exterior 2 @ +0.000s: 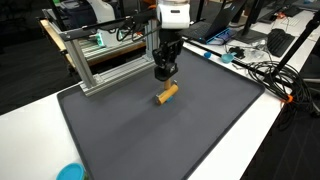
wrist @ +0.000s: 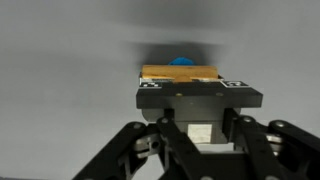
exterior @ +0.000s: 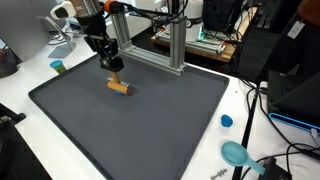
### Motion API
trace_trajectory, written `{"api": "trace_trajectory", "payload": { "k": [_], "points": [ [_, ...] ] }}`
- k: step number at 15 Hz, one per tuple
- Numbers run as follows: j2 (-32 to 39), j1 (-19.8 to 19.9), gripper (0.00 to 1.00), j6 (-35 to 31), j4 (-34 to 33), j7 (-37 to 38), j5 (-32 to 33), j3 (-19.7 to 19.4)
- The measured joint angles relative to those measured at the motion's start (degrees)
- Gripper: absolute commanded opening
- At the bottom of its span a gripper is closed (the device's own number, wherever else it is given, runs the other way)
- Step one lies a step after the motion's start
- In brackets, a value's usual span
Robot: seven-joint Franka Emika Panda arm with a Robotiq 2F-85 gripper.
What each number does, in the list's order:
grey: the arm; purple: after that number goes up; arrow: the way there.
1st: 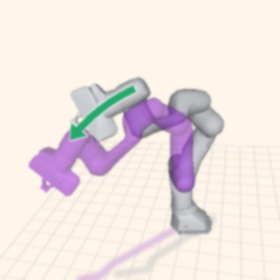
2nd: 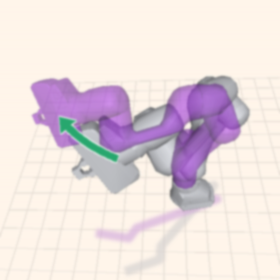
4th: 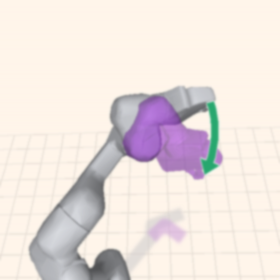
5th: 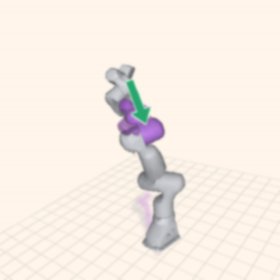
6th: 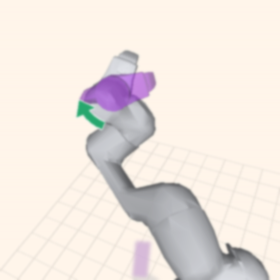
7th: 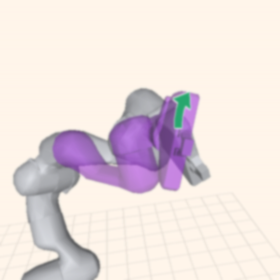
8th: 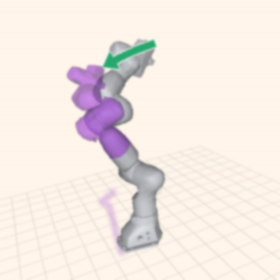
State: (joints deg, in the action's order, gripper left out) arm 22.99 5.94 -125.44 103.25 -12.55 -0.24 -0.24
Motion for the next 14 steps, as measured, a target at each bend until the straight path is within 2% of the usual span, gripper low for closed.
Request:
{"api": "trace_trajectory", "payload": {
  "k": [6,7,10,11,14],
  "points": [
    [0.03,-0.63,0.22,1.30,-0.01,2.00,1.50,-0.30],
    [0.03,-0.66,0.47,1.52,-0.02,2.22,1.53,-0.32],
    [0.00,-0.69,0.47,1.44,-0.15,2.23,1.49,-0.31],
    [0.00,-0.68,0.22,1.44,-0.15,2.23,1.49,-0.31],
    [0.04,-0.97,0.22,1.28,-0.13,2.30,2.06,-0.32]
  ]
}}
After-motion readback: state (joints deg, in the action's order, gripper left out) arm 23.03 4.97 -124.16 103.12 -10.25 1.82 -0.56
